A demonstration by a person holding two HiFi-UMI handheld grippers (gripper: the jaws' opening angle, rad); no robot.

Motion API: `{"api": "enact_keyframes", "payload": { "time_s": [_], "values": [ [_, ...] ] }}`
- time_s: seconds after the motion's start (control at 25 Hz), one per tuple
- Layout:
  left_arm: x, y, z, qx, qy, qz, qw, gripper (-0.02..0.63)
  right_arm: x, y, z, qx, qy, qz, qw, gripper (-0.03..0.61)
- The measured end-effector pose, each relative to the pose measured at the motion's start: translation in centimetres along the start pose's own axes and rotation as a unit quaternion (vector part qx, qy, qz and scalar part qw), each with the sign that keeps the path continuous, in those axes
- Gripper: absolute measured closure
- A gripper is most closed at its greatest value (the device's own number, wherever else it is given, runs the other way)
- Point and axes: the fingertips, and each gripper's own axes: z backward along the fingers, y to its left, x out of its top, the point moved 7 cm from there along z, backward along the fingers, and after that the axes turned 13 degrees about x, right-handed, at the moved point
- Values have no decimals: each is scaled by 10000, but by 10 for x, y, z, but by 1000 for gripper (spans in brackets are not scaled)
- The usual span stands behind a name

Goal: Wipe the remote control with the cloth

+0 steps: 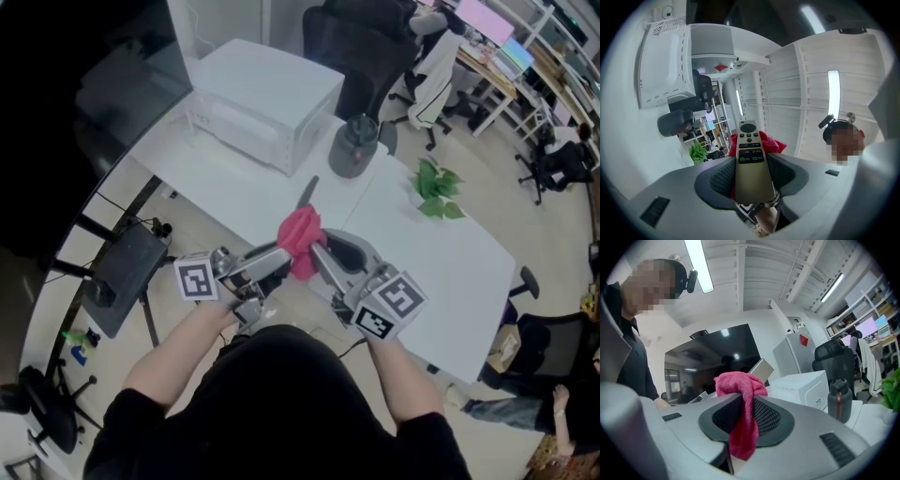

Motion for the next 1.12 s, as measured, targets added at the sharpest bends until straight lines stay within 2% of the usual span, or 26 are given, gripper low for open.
{"api": "enact_keyframes", "payload": {
  "time_s": [0.52, 0.8, 1.12],
  "values": [
    [-19, 4, -1, 74, 511, -164, 9985, 405, 44, -36, 28, -686, -622, 204, 9955, 500],
    [-11, 15, 3, 445, 346, -449, 9974, 405, 38, -22, 34, -971, -461, 484, 9930, 500],
    [-5, 31, 9, 984, 178, -790, 9918, 405, 17, 2, 33, -1358, 55, 807, 9874, 500]
  ]
}}
